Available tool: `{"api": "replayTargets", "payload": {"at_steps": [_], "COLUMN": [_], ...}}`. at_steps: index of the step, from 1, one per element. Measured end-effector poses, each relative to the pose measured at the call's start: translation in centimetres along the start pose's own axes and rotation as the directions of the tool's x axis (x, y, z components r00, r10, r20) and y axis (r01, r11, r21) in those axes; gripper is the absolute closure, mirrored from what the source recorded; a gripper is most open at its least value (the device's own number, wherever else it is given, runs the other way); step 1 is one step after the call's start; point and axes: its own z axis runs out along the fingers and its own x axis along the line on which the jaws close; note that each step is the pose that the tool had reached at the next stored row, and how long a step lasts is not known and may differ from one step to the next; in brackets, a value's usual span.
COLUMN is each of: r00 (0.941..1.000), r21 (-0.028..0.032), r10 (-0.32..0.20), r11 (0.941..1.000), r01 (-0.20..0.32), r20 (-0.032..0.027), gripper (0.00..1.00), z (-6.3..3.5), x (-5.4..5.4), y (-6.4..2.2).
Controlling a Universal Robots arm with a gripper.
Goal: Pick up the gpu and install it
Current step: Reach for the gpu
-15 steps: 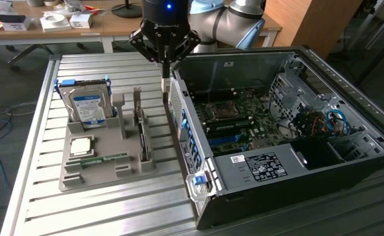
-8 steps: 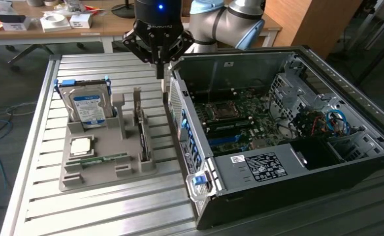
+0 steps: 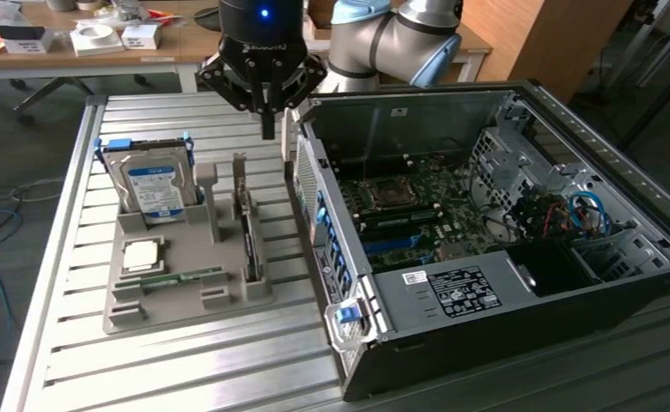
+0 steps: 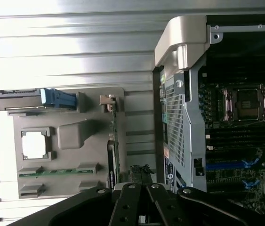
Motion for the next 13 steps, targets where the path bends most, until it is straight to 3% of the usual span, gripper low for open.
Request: {"api": "replayTargets", "payload": {"at_steps": [13], "r00": [1.0], "r21": [0.0], "r10": [0.0], "r11": [1.0], "r01": [0.0], "r20": [0.0], "gripper": [0.89], "z": [0.14], "x": [1.9], "y": [-0.16]}}
